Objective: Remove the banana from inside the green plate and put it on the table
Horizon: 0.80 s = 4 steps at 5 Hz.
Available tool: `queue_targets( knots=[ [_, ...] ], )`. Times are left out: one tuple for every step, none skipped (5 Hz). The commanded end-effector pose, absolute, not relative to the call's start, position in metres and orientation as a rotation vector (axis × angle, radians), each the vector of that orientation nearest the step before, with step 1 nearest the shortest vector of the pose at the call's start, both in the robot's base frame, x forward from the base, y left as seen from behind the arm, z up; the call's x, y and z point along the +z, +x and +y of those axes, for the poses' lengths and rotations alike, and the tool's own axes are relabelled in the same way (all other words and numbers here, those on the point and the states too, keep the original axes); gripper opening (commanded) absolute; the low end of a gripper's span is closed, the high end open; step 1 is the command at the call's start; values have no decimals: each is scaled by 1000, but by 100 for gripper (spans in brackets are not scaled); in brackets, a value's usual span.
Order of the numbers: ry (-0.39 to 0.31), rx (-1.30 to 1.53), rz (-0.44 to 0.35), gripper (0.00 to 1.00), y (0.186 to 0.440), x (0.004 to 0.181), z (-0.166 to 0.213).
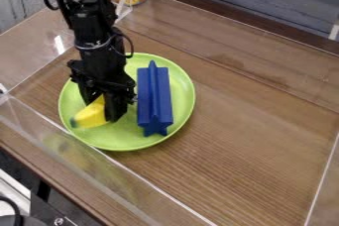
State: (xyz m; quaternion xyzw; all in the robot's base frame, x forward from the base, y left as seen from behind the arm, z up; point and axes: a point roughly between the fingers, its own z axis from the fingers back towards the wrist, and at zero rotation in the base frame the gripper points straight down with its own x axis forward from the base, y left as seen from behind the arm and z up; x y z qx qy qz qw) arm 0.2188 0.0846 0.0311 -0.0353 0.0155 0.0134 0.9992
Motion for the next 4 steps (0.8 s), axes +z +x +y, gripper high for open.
queue_targets(
  knots=[
    [-38, 75, -29, 0, 229, 52, 94],
    [-36, 95, -31, 0, 234, 64, 91],
    [-38, 126, -40, 0, 242, 92, 84],
    [-48, 103, -53, 0, 242, 118, 67]
  ],
)
